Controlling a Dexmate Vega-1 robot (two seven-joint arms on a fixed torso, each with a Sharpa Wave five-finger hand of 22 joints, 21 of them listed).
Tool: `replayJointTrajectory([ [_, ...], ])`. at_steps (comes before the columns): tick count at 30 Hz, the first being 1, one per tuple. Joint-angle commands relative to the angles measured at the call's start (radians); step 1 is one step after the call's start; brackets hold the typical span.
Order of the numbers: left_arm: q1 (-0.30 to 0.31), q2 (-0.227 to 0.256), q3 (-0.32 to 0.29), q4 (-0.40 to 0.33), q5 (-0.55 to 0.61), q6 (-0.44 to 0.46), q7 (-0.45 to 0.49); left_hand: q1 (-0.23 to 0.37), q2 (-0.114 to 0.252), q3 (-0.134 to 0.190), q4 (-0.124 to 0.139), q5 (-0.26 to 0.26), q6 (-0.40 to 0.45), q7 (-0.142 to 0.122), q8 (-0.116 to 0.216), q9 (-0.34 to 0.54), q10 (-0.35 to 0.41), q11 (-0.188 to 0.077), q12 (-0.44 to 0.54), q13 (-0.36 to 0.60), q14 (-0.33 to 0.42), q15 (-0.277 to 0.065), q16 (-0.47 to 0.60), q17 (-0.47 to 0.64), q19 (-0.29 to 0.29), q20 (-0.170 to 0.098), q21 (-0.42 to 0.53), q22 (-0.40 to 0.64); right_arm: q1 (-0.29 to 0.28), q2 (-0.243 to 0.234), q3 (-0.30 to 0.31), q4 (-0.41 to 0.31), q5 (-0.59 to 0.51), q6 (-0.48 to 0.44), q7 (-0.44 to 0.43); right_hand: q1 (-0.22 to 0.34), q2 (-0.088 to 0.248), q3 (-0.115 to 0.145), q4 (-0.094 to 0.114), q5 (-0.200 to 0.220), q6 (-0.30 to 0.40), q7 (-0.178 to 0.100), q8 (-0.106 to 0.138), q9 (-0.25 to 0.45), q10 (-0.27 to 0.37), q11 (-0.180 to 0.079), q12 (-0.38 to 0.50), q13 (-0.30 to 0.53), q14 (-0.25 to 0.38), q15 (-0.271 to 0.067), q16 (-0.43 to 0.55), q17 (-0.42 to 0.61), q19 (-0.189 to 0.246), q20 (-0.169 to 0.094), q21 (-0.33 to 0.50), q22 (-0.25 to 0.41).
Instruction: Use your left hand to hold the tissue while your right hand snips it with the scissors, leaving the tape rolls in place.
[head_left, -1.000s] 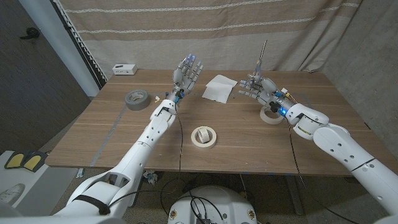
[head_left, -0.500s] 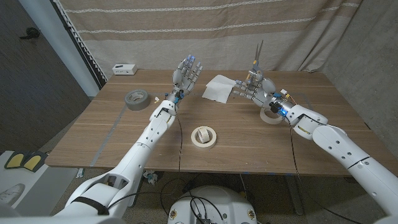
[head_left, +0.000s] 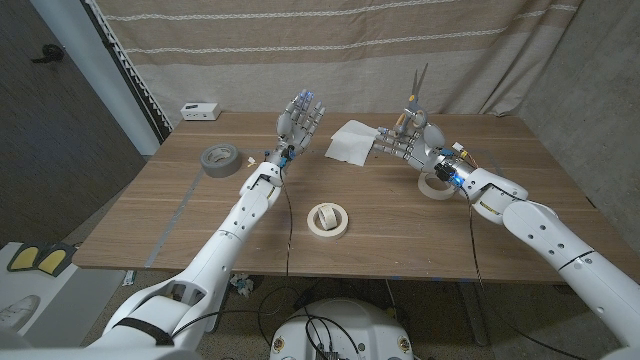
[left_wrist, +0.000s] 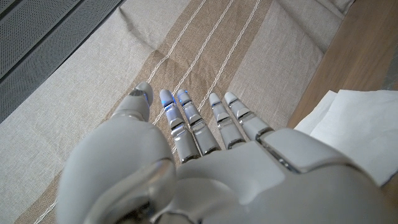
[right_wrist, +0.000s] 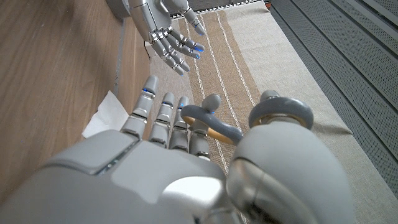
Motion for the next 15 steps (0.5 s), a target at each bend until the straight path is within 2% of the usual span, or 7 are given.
replayJointTrajectory([
  [1, 0.005, 0.013, -0.004, -0.004, 0.016, -0.017, 0.004, 0.011, -0.002, 0.009, 0.0, -0.002, 0.012, -0.001, 0.007, 0.003, 0.011, 0.002, 0.0, 0.0, 0.009, -0.171, -0.003, 0.003, 0.0, -0.105, -0.003, 0.003, -0.004, -0.013, 0.002, -0.006, -0.004, -0.003, 0.009, -0.008, 0.006, -0.009, 0.0, 0.01, -0.004, 0.006, 0.008, 0.01, -0.002, 0.005, -0.003, -0.002, -0.003, 0.006, -0.009, 0.0, -0.006, 0.003, -0.007, 0.001],
  [15, -0.009, 0.04, -0.005, -0.004, 0.054, -0.047, 0.014, 0.013, -0.005, 0.011, 0.0, -0.007, 0.008, -0.001, 0.003, 0.002, 0.01, 0.002, -0.003, 0.0, 0.008, -0.171, -0.004, 0.003, -0.002, -0.105, -0.003, 0.003, -0.02, -0.034, 0.016, -0.021, 0.008, -0.013, 0.016, 0.002, 0.02, -0.016, -0.005, 0.022, -0.004, 0.006, 0.014, 0.009, -0.002, 0.007, -0.011, -0.01, -0.002, 0.004, -0.019, -0.002, -0.001, 0.003, -0.024, 0.001],
])
